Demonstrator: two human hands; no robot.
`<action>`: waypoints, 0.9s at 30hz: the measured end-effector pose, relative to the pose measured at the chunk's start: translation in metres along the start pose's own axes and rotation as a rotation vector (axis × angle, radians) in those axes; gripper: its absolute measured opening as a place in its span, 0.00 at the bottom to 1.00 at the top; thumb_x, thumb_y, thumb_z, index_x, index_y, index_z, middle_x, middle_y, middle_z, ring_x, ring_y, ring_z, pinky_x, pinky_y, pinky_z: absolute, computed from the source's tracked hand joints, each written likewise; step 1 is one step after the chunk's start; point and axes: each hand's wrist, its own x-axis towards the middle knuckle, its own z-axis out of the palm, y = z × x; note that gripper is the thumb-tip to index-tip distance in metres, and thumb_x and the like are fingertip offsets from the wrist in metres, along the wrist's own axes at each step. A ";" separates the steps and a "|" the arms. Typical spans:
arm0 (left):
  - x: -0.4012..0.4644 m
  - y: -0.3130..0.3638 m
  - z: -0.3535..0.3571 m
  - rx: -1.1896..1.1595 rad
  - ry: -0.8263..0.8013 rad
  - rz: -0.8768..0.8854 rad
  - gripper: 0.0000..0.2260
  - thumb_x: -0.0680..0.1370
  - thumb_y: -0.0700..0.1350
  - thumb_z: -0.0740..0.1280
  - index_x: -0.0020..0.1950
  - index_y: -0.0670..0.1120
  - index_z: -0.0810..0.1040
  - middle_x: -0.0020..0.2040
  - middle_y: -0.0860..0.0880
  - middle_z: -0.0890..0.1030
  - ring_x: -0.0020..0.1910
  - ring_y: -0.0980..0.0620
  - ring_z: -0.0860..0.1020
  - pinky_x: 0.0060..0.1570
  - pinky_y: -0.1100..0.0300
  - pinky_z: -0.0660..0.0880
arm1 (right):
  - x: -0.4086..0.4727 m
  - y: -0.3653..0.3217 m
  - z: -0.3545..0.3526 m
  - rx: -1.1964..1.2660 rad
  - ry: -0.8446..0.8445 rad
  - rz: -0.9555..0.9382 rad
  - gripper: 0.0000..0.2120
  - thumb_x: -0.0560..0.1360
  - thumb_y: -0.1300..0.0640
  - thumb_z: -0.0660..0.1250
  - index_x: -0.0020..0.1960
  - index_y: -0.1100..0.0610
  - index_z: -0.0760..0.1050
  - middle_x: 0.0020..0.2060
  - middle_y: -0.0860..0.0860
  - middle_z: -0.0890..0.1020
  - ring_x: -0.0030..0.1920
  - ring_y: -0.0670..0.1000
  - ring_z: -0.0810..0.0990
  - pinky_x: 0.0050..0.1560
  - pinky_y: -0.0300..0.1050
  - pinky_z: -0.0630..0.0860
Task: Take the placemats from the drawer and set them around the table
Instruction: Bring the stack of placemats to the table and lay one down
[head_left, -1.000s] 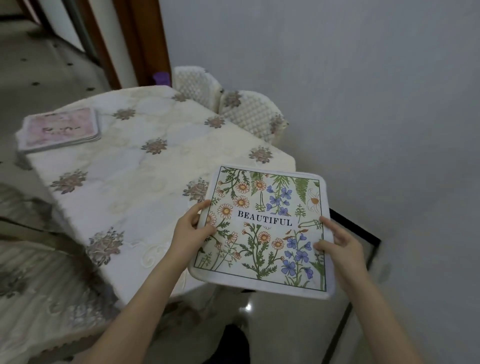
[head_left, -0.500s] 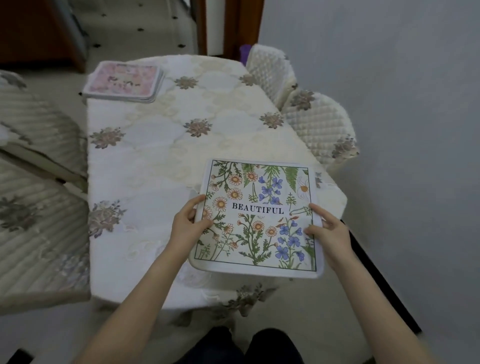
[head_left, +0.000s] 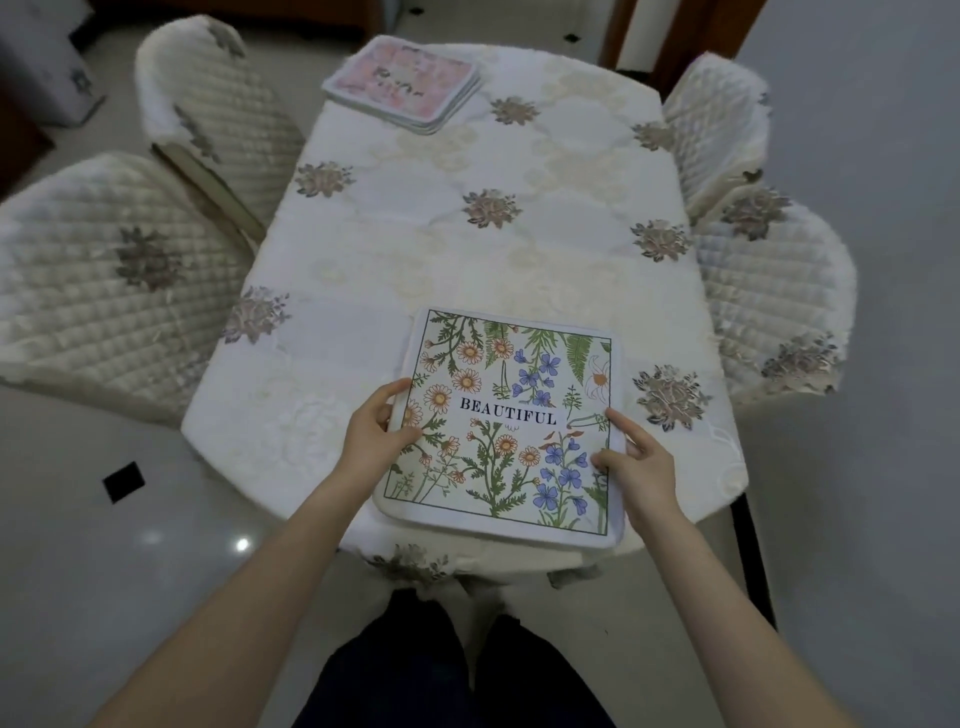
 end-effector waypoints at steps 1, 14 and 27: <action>0.000 -0.003 0.004 0.010 0.010 -0.008 0.26 0.73 0.30 0.68 0.64 0.54 0.74 0.50 0.45 0.82 0.46 0.49 0.82 0.35 0.60 0.80 | 0.005 0.005 -0.002 -0.006 -0.011 0.008 0.29 0.69 0.76 0.66 0.63 0.52 0.78 0.35 0.48 0.86 0.39 0.52 0.85 0.39 0.44 0.83; -0.008 -0.062 0.006 0.104 0.185 -0.108 0.26 0.72 0.29 0.67 0.64 0.53 0.75 0.42 0.46 0.79 0.39 0.50 0.78 0.34 0.63 0.74 | 0.029 0.053 0.010 -0.079 -0.130 0.094 0.30 0.69 0.77 0.65 0.66 0.54 0.75 0.38 0.49 0.86 0.42 0.54 0.84 0.45 0.49 0.83; 0.009 -0.082 -0.009 0.154 0.173 -0.022 0.26 0.74 0.30 0.66 0.64 0.56 0.73 0.53 0.46 0.80 0.47 0.51 0.79 0.43 0.60 0.75 | 0.032 0.067 0.036 -0.111 -0.070 0.079 0.31 0.69 0.78 0.64 0.67 0.55 0.74 0.43 0.54 0.85 0.41 0.53 0.83 0.41 0.42 0.83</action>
